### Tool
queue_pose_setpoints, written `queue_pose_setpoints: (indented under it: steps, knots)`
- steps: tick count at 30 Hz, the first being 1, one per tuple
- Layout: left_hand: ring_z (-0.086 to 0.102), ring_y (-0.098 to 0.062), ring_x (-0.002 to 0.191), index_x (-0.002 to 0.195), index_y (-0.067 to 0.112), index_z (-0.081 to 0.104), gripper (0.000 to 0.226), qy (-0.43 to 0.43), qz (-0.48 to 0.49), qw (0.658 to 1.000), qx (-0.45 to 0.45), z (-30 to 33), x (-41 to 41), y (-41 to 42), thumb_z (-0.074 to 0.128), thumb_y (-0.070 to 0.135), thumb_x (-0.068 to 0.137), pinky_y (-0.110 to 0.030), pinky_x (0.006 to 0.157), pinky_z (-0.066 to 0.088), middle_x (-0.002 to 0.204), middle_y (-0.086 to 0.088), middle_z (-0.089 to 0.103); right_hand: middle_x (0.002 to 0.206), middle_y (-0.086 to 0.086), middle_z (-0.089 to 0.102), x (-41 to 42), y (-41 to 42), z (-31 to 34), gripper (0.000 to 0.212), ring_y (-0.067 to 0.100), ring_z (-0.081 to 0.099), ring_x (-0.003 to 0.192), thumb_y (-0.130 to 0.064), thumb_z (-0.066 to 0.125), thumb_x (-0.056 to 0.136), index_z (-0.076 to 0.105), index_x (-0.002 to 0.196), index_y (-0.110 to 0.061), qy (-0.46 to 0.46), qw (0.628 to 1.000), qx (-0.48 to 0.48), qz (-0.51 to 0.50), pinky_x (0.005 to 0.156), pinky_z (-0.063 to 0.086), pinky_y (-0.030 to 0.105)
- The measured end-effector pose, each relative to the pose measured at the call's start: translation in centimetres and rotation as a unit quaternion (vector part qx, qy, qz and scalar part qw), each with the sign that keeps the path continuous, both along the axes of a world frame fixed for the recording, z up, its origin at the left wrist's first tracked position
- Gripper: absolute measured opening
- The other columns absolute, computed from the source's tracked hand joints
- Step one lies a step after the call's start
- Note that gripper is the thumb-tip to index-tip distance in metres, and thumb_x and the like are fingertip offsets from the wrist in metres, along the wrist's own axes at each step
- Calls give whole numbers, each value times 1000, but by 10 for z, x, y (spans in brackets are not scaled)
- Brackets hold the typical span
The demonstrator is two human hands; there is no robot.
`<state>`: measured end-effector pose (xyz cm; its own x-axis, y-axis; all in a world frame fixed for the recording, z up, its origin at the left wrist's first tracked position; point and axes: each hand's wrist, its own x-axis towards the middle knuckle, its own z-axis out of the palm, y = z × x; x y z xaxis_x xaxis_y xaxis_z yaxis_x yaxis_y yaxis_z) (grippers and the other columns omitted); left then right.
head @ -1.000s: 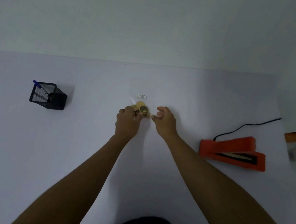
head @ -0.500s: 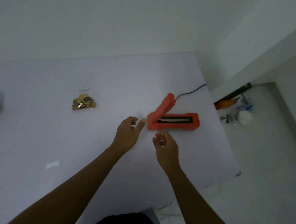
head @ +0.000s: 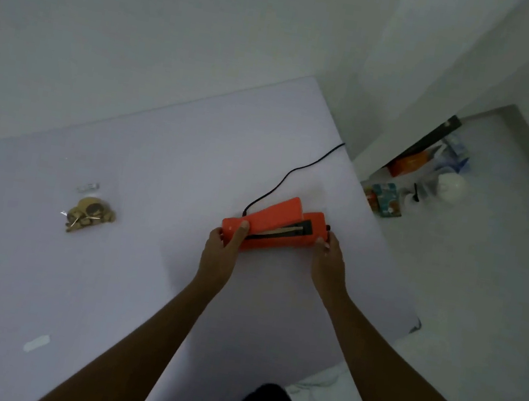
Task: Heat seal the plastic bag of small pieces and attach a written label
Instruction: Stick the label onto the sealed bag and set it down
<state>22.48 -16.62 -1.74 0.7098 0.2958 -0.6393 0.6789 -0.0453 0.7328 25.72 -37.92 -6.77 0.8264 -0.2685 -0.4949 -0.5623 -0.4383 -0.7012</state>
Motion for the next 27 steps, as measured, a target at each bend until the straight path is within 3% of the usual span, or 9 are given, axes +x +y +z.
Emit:
queue_pose_setpoints:
  steps: [4, 7, 10, 17, 25, 27]
  knots:
    - [53, -17, 108, 134, 15, 48, 74, -6, 16, 1000, 22, -6, 21, -5, 52, 69, 83, -32, 91, 40, 121, 2, 55, 141, 14, 58, 20, 2, -11, 56, 38, 58, 125, -47, 33, 103, 41, 151, -21, -23, 1000, 8, 5, 106, 47, 55]
    - [54, -18, 107, 132, 13, 50, 70, -17, 37, 998, 45, -5, 48, 1, 52, 66, 86, -32, 92, 41, 119, 1, 56, 136, 13, 62, 50, 4, -23, 64, 38, 61, 120, -55, 29, 96, 44, 149, -24, -30, 999, 6, 22, 101, 50, 58]
    - [53, -20, 106, 132, 11, 49, 70, -14, 44, 997, 59, -3, 80, 10, 50, 66, 88, -33, 89, 41, 117, 0, 55, 136, 13, 62, 90, 14, -22, 56, 36, 61, 120, -44, 30, 100, 46, 148, -20, -34, 998, 3, 46, 101, 50, 56]
    - [55, -28, 116, 139, 5, 42, 89, 2, 65, 996, 59, 2, 146, 40, 50, 74, 83, -40, 97, 46, 134, -12, 55, 133, 18, 61, 170, 50, -17, 43, 39, 59, 119, -25, 31, 108, 47, 146, -13, -53, 993, 0, 106, 103, 48, 56]
    - [53, -32, 121, 145, 3, 33, 95, 31, 28, 996, 75, 16, 162, 58, 50, 74, 84, -40, 97, 47, 140, -17, 49, 134, 15, 59, 198, 63, -19, 42, 35, 60, 118, -26, 31, 107, 46, 145, -17, -24, 988, 11, 149, 102, 50, 54]
    - [51, -33, 124, 146, 2, 31, 95, 37, 11, 996, 76, 20, 160, 59, 48, 73, 85, -36, 94, 43, 142, -18, 47, 125, 14, 61, 198, 59, -16, 39, 31, 60, 109, -26, 32, 107, 48, 141, -15, -17, 985, 0, 173, 99, 51, 50]
